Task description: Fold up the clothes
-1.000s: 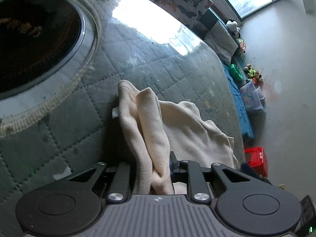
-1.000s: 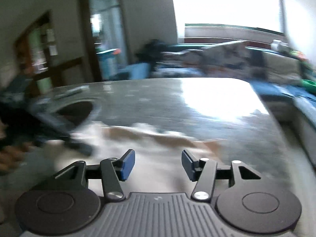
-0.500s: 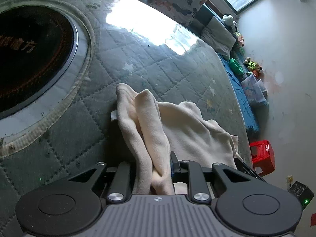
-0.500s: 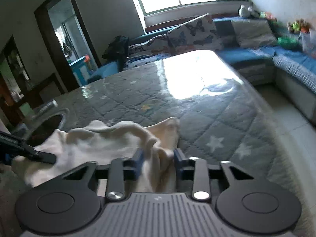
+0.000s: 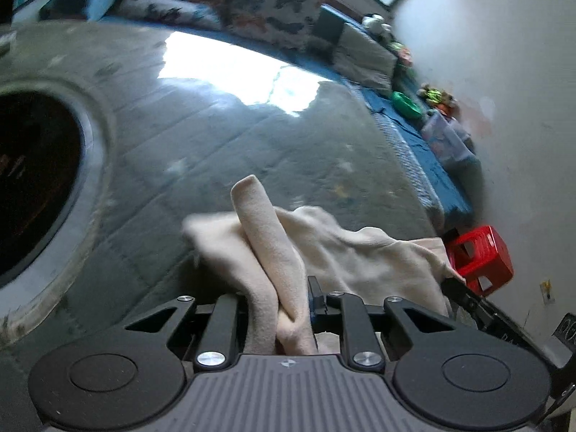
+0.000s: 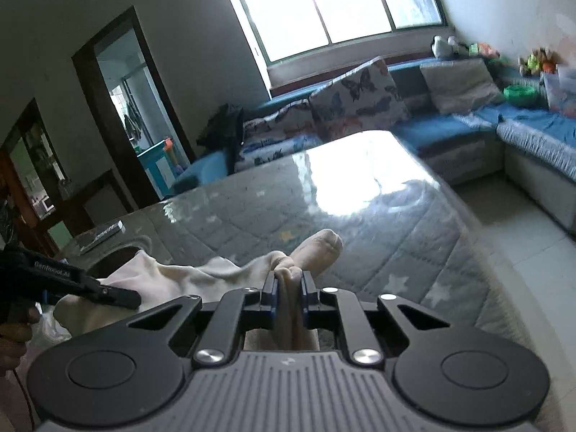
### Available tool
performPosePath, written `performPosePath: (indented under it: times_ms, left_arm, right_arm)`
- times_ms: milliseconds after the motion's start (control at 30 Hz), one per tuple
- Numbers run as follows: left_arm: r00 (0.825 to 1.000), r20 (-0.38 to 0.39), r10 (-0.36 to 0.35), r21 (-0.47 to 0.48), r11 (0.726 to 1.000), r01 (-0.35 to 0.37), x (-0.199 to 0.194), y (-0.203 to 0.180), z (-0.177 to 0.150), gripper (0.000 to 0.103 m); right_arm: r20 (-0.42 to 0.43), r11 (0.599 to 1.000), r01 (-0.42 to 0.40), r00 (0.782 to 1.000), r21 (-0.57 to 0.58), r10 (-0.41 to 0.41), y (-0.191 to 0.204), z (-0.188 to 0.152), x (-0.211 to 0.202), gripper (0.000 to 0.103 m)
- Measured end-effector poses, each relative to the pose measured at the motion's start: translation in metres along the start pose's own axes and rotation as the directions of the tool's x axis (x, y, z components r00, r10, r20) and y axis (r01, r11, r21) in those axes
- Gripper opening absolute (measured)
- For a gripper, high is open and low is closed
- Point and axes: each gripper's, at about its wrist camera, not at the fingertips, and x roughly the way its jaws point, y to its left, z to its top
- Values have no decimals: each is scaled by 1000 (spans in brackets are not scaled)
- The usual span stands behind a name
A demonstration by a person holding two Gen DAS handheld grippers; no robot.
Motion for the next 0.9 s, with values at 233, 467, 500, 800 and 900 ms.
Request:
performPosePath:
  times_ms: [233, 467, 500, 800, 900]
  left_arm:
    - [999, 0, -43, 89, 995, 43, 19, -53, 13, 19]
    - [997, -19, -80, 168, 982, 82, 47, -99, 16, 19]
    - [997, -25, -77, 183, 980, 80, 52, -103, 14, 19]
    - [983, -182, -5, 182, 982, 39, 96, -95, -3, 25]
    - [984, -177, 30, 195, 981, 6, 93, -91, -1, 37]
  right_arm:
    - [58, 993, 105, 993, -50, -102, -18, 29, -27, 11]
    - [76, 974, 215, 975, -67, -209, -46, 47, -34, 11]
    - [73, 972, 225, 973, -71, -220, -49, 47, -33, 11]
    - [-44, 946, 316, 947, -70, -319, -86, 20, -11, 12]
    - [-54, 938, 337, 938, -78, -342, -89, 20, -7, 18]
